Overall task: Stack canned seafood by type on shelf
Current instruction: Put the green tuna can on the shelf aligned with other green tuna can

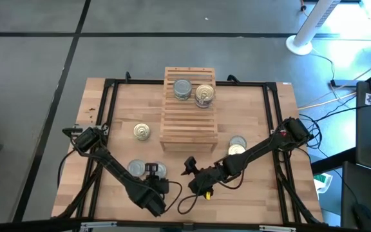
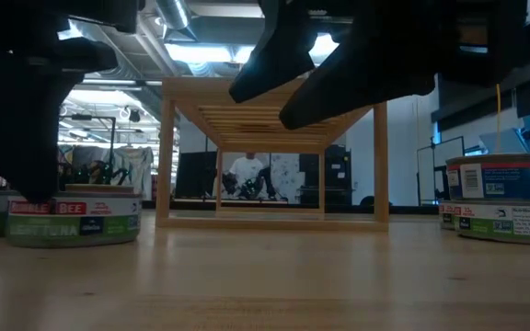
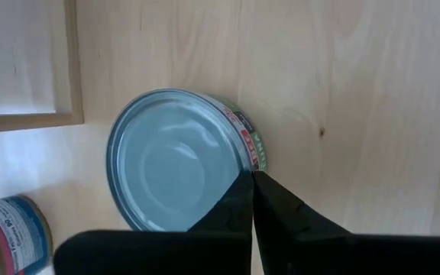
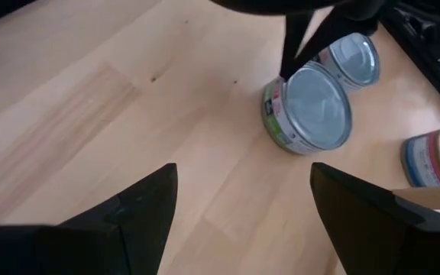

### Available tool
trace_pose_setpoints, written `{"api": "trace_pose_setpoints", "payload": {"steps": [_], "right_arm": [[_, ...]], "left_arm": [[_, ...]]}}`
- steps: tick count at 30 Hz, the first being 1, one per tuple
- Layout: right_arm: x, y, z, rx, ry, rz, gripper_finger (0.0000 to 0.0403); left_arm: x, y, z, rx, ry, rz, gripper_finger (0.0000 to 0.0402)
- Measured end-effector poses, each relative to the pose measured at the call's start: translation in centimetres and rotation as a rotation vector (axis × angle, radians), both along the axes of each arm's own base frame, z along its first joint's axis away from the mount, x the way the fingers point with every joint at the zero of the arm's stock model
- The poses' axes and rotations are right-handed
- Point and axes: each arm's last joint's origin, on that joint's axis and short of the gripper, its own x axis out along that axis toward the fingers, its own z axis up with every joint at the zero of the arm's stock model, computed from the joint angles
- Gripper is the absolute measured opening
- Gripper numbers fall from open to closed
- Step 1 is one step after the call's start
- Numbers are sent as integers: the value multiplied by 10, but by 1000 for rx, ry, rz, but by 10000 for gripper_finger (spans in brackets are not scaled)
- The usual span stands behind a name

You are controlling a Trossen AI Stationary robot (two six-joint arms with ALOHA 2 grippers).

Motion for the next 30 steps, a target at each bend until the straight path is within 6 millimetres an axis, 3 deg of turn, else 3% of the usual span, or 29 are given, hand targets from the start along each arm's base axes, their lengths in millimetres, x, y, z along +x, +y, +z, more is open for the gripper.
{"api": "trace_pose_setpoints", "payload": {"steps": [14,21,30], "right_arm": [[6,12,-30,-107,-30,-40,296],[-1,27,-38,-236,-68,-61,296],[-1,36,-46,-257,-97,-77,296]], "left_arm": [[18,-3,8,-96,-165,-6,0],[27,1,12,-127,-218,7,0],[35,1,13,-158,-273,-7,0]]}}
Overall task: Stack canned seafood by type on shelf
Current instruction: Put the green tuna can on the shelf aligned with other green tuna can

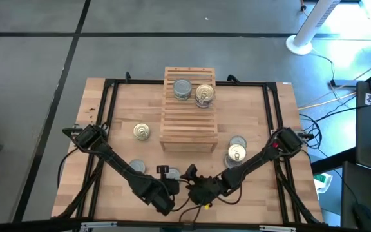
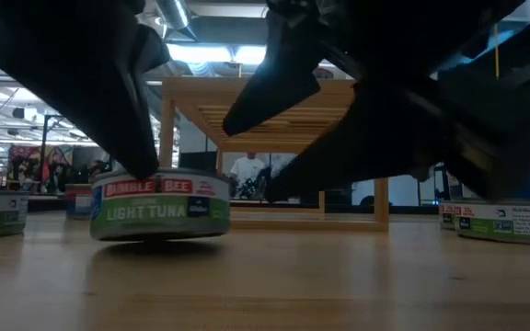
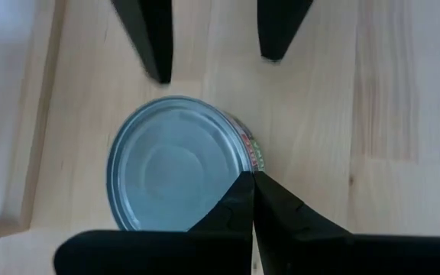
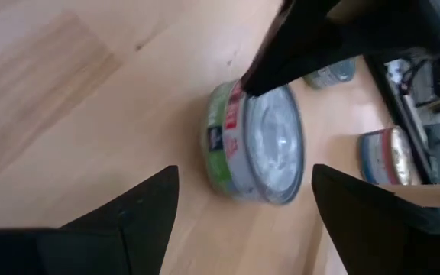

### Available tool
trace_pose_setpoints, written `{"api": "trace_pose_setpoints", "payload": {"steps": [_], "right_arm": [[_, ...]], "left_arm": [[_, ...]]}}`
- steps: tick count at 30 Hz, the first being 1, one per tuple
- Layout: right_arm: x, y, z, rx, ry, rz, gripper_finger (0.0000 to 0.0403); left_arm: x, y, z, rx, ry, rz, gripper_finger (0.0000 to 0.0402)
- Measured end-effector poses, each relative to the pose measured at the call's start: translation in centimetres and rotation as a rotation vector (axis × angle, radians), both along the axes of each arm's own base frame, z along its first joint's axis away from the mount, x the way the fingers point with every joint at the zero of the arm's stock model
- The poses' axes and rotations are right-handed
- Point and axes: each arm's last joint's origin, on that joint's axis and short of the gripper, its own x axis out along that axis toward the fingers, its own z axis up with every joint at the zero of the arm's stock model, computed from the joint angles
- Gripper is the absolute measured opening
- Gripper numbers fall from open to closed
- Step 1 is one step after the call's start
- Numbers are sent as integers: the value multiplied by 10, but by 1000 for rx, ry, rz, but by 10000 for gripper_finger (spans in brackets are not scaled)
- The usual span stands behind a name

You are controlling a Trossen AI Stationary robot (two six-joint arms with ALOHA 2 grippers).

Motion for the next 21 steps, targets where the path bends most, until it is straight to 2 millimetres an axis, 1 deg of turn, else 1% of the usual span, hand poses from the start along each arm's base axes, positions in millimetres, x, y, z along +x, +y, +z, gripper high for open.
{"api": "trace_pose_setpoints", "payload": {"steps": [8,15,21], "right_arm": [[-3,6,-9,-79,-29,-62,296],[-15,20,-18,-139,-13,-52,296],[-16,23,-27,-179,-34,-82,296]], "left_arm": [[7,2,2,-25,-42,8,0],[13,7,3,-25,-56,3,0],[16,7,4,-37,-81,-2,0]]}}
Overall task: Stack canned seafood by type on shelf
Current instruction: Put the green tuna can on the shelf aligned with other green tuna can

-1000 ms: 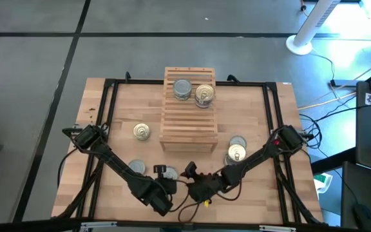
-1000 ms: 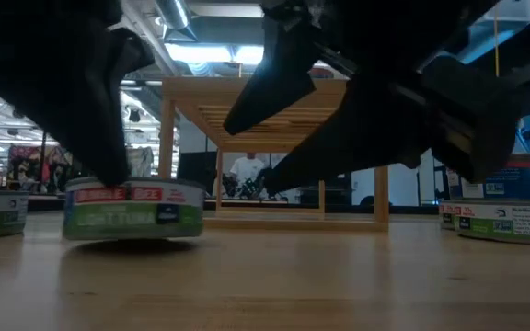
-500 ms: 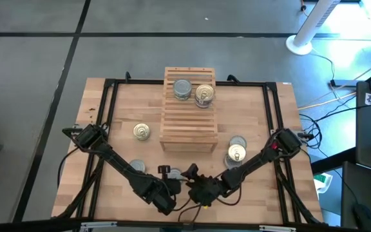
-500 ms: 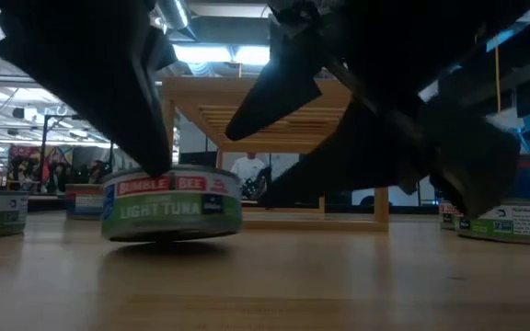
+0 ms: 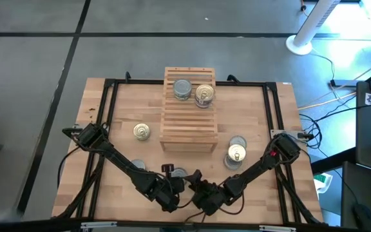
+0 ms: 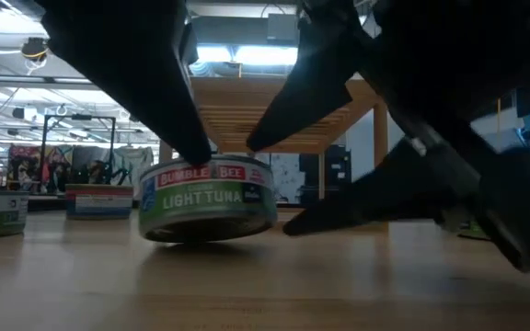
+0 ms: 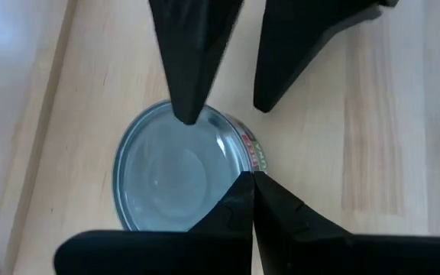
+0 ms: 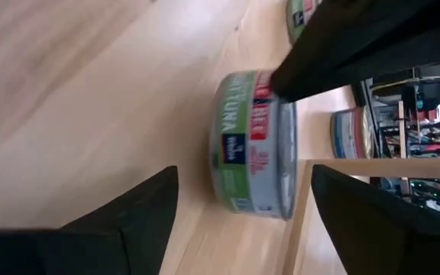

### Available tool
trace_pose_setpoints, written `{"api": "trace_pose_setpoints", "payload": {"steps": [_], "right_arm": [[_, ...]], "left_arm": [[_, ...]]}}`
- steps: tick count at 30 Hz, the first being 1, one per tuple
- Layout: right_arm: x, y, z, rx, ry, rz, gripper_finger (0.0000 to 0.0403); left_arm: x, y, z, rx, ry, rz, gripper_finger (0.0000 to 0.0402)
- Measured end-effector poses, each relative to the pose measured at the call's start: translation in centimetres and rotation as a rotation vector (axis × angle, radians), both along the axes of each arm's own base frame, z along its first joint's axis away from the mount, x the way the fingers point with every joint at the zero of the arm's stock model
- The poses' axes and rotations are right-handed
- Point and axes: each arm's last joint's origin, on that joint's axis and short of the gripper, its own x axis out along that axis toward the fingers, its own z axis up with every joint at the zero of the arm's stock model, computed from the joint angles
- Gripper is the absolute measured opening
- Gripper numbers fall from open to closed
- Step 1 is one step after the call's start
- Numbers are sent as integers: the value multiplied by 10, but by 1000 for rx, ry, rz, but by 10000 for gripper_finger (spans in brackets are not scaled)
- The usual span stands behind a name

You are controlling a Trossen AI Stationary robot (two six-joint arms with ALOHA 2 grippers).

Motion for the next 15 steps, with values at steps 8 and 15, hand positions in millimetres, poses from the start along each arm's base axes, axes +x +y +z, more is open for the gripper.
{"api": "trace_pose_setpoints", "payload": {"steps": [8,15], "right_arm": [[0,-1,-3,-30,-18,-35,296],[0,-1,-3,-30,-15,-36,296]], "left_arm": [[5,0,2,-20,-41,-9,0],[8,-2,4,-36,-73,-19,0]]}}
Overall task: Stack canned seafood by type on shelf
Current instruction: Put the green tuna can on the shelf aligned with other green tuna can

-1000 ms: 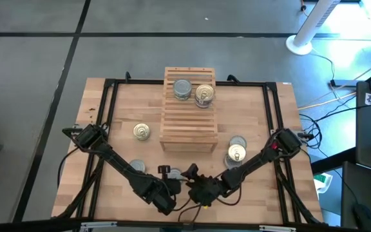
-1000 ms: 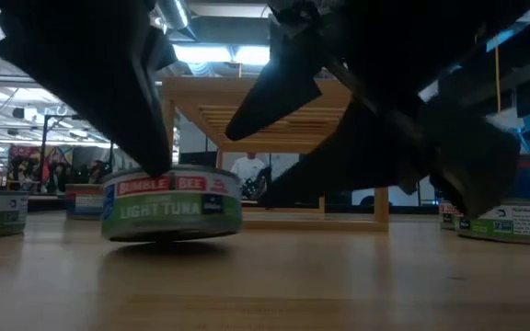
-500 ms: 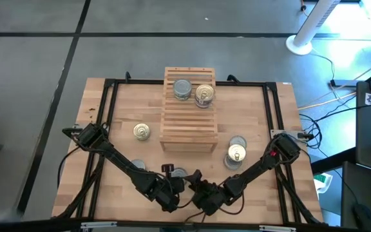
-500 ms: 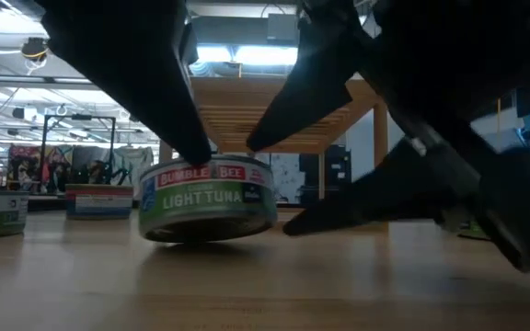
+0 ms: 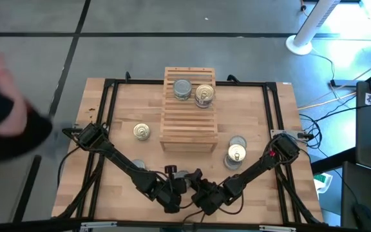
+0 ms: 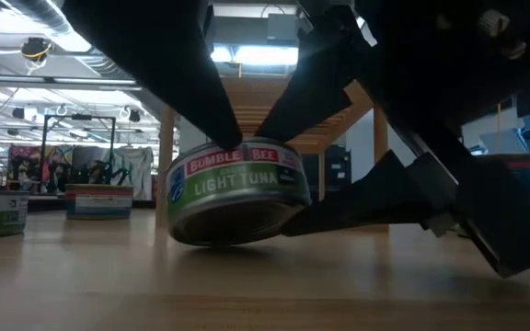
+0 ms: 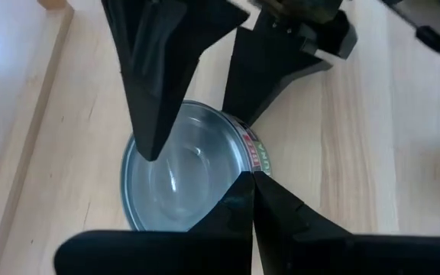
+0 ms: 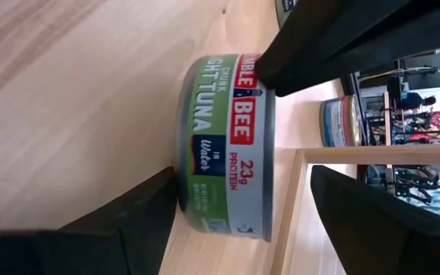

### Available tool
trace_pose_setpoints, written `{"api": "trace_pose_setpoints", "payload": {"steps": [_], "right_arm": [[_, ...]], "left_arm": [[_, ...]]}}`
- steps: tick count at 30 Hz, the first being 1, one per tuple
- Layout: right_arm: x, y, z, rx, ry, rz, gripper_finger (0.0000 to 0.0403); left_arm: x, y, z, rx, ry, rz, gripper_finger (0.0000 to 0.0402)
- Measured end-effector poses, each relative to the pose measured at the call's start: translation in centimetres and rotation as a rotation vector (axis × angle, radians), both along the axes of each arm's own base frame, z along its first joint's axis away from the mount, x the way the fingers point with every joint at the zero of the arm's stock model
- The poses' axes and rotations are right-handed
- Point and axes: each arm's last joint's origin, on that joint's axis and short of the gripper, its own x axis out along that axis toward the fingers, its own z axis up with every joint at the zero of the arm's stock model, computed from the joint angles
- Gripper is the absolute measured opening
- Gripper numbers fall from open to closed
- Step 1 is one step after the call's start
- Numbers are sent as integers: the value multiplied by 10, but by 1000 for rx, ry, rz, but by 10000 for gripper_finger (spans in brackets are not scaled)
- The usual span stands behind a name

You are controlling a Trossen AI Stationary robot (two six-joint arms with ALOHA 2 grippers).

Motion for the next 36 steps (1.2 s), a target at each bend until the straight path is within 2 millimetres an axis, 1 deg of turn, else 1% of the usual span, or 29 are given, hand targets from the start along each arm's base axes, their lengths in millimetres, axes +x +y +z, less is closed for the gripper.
{"api": "trace_pose_setpoints", "payload": {"steps": [3,6,9,15,20,25,27,29,30,33,36], "right_arm": [[0,0,0,1,-1,-1,294],[0,0,0,2,-1,-1,278],[0,0,0,3,3,2,240],[-1,0,-1,-4,14,13,144],[-1,1,-1,5,17,24,141],[0,1,0,6,15,24,141],[0,1,0,12,12,23,144],[0,1,0,11,11,21,149],[0,1,0,11,12,21,150],[0,0,2,13,9,21,149],[2,1,13,21,-18,13,144]], "left_arm": [[1,0,0,3,-5,-9,0],[0,0,0,4,-4,-10,0],[0,0,0,4,-3,-10,0],[0,0,1,25,1,-32,0],[0,-1,2,-10,9,-26,16],[-1,-1,3,-28,15,-31,65],[-2,-1,8,-48,47,-55,85],[-5,2,19,-47,79,-65,96],[-6,4,28,-54,82,-63,99],[-14,8,55,-65,70,-65,98],[-24,12,75,-79,49,-71,88]]}}
